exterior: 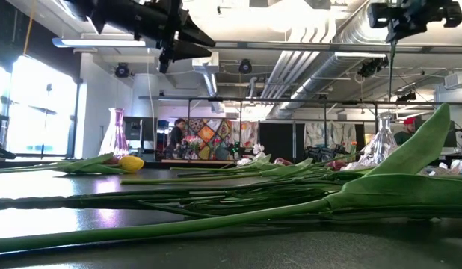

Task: Sort flowers into vase by color
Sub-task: Put the bottom right white flower into the top right transparent vase

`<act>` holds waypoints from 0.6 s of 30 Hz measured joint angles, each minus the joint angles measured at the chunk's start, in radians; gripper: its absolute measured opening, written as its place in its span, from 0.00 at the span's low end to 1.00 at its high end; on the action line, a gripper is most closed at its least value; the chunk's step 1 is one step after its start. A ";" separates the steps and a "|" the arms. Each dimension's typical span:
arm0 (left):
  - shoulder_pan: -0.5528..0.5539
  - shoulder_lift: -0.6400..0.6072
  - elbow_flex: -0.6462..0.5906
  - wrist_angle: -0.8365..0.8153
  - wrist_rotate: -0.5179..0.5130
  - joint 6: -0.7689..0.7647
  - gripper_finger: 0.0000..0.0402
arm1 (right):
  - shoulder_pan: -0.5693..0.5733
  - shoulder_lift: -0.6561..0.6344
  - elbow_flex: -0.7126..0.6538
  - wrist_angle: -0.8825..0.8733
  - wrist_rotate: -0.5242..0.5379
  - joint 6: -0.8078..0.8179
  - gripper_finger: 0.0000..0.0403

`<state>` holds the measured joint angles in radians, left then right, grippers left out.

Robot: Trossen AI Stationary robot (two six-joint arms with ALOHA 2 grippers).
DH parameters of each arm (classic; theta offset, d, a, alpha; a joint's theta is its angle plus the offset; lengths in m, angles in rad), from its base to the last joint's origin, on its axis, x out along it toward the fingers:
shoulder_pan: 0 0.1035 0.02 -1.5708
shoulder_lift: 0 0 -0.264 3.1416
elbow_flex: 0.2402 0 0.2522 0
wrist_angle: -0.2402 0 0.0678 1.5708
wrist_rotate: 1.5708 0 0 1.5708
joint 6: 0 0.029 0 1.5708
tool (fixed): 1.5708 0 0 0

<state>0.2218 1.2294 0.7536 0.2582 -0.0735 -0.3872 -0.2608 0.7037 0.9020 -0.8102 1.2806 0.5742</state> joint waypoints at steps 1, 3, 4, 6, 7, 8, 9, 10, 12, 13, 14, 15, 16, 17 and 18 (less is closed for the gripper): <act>0.000 0.007 0.000 0.015 0.000 0.005 0.26 | -0.013 0.013 0.000 -0.001 0.000 0.003 0.00; 0.000 0.019 0.000 0.032 0.000 0.005 0.26 | -0.038 0.042 0.000 0.000 -0.001 0.014 0.00; 0.000 0.026 0.000 0.040 0.000 0.007 0.26 | -0.051 0.058 0.000 0.000 -0.001 0.023 0.00; 0.000 0.035 0.000 0.042 0.000 0.006 0.26 | -0.073 0.088 0.000 0.000 -0.009 0.049 0.00; 0.000 0.035 0.000 0.041 0.000 0.006 0.26 | -0.083 0.103 0.000 -0.001 -0.011 0.062 0.00; 0.000 0.035 0.000 0.038 -0.001 0.006 0.26 | -0.092 0.120 0.000 -0.001 -0.009 0.076 0.00; 0.000 0.035 0.000 0.037 -0.001 0.006 0.26 | -0.100 0.136 0.000 -0.002 -0.007 0.086 0.00; 0.000 0.035 0.000 0.035 -0.001 0.006 0.26 | -0.108 0.151 0.000 -0.003 -0.007 0.101 0.00; 0.000 0.035 0.000 0.032 -0.001 0.006 0.26 | -0.123 0.180 0.000 -0.003 -0.008 0.131 0.00; 0.000 0.035 0.000 0.032 -0.001 0.006 0.26 | -0.129 0.192 0.000 -0.003 -0.012 0.149 0.00; 0.000 0.035 0.000 0.033 -0.001 0.006 0.26 | -0.134 0.204 0.000 -0.003 -0.019 0.164 0.00; 0.000 0.035 0.000 0.033 -0.001 0.006 0.26 | -0.139 0.214 0.000 -0.002 -0.024 0.173 0.00; 0.000 0.035 0.000 0.032 -0.001 0.006 0.26 | -0.141 0.223 0.000 -0.002 -0.028 0.178 0.00; 0.000 0.035 0.000 0.030 -0.001 0.006 0.26 | -0.142 0.233 0.000 -0.003 -0.030 0.184 0.00; 0.000 0.035 0.000 0.029 -0.001 0.006 0.26 | -0.144 0.240 0.000 -0.002 -0.030 0.189 0.00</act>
<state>0.2222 1.2648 0.7536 0.2871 -0.0746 -0.3813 -0.4044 0.9437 0.9020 -0.8125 1.2502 0.7630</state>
